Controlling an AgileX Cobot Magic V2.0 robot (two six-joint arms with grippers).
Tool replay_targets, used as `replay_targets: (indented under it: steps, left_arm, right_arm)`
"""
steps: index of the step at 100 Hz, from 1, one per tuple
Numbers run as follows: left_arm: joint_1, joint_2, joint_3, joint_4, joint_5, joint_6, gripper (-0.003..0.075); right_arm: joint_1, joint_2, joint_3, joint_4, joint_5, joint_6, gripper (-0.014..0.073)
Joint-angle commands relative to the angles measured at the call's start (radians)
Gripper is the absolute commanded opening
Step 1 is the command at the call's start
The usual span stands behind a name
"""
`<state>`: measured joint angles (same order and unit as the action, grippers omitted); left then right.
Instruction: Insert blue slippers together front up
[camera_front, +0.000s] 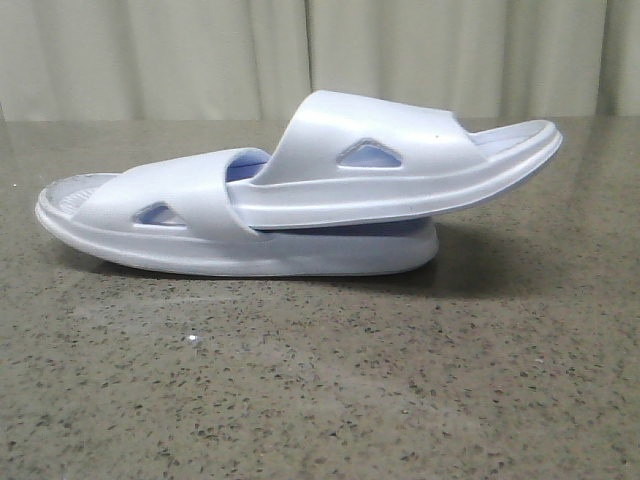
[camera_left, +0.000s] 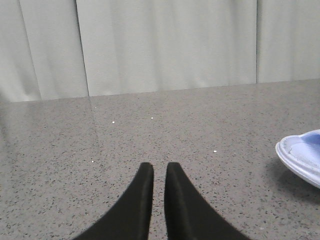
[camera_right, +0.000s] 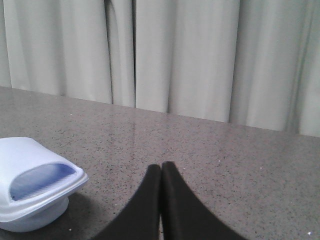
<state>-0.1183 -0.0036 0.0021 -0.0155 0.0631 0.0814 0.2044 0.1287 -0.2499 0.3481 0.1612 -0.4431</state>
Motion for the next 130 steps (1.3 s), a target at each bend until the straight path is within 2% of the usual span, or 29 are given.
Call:
replay_targets:
  steps: [1, 9, 29, 49, 76, 91, 130]
  left_arm:
    - [-0.007, -0.028, 0.009, -0.007, -0.084, -0.011, 0.0016]
    - [-0.007, -0.028, 0.009, -0.007, -0.084, -0.011, 0.0016]
    - [-0.007, -0.028, 0.009, -0.007, -0.084, -0.011, 0.0016]
    - [-0.007, -0.028, 0.009, -0.007, -0.084, -0.011, 0.0016]
    - [-0.007, -0.028, 0.009, -0.007, -0.084, -0.011, 0.0016]
    - [-0.007, -0.028, 0.009, -0.007, -0.084, -0.011, 0.0016]
    - [-0.007, -0.028, 0.009, -0.007, -0.084, -0.011, 0.0016]
  right_arm:
    - [-0.004, 0.009, -0.009, -0.012, -0.084, -0.001, -0.0107]
    - [-0.004, 0.008, 0.024, -0.035, -0.123, 0.011, -0.0107]
    - [-0.01, 0.008, 0.092, -0.237, -0.22, 0.247, -0.0107]
    - [-0.119, 0.006, 0.144, -0.321, -0.22, 0.391, -0.0107]
    - [-0.214, -0.082, 0.238, -0.328, -0.224, 0.433, -0.0107]
    - [-0.216, -0.16, 0.282, -0.328, -0.224, 0.443, -0.0107]
    - [-0.216, -0.158, 0.281, -0.325, -0.2, 0.443, -0.0107]
